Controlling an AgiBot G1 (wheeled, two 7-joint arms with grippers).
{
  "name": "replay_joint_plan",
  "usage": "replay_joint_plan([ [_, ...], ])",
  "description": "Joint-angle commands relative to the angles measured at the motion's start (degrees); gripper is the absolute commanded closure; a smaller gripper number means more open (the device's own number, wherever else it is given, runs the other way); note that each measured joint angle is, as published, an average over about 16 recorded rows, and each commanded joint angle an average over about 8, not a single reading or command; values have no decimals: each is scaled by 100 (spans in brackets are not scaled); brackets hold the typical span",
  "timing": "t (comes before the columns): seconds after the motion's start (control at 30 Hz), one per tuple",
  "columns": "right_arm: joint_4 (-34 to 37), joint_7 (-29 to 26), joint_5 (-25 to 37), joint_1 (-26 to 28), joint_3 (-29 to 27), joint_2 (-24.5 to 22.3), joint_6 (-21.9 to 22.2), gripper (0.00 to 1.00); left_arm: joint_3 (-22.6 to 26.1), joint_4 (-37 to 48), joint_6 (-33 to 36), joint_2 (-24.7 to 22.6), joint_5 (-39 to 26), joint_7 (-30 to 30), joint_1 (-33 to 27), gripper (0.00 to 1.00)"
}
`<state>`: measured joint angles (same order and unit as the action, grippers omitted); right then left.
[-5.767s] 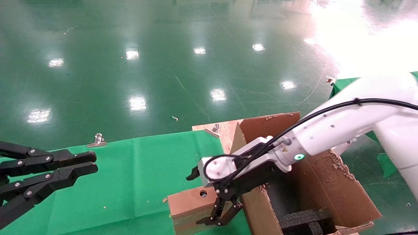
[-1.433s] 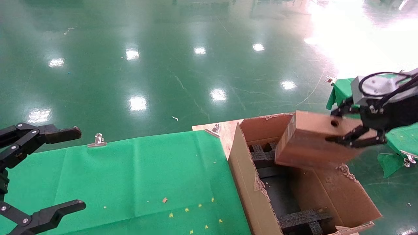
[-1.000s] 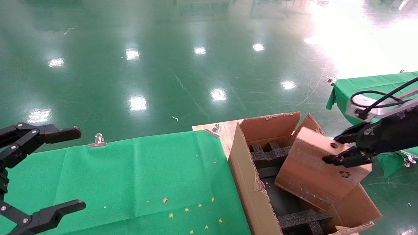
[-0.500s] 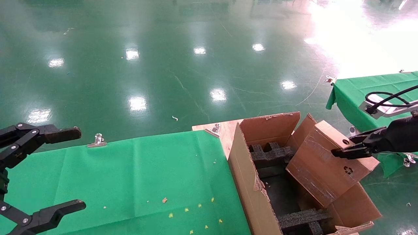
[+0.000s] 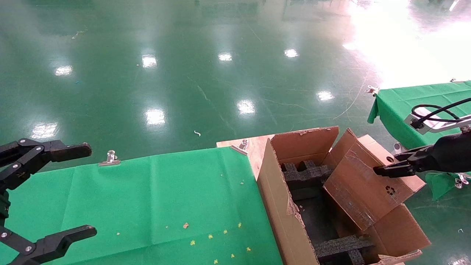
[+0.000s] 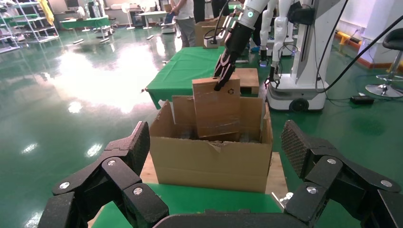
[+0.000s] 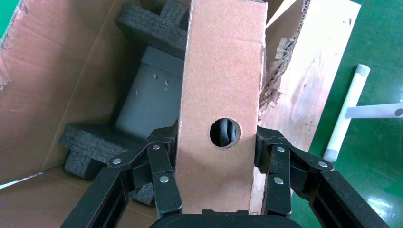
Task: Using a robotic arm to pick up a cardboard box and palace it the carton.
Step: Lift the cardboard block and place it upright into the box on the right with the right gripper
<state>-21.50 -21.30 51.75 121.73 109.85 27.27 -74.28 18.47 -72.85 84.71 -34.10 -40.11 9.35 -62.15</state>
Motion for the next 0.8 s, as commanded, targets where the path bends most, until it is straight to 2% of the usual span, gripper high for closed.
replay_joint_plan([
  [0.03, -15, 1, 2, -1, 1, -6, -3, 100, 0, 0, 0, 0, 0, 0, 0, 0],
  [0.13, 15, -24, -5, -3, -8, 11, 44, 100, 0, 0, 0, 0, 0, 0, 0, 0],
  [0.27, 76, -312, -59, -87, -19, 100, 245, 100, 1, 1, 0, 0, 0, -1, 0, 0],
  [0.53, 0, -1390, 71, -261, 121, 377, 812, 100, 2, 2, 0, 0, 1, -1, -1, 0],
  [0.8, -607, -2390, 516, -185, 392, 435, 1324, 100, 3, 3, 0, 0, 2, -2, -2, 0],
])
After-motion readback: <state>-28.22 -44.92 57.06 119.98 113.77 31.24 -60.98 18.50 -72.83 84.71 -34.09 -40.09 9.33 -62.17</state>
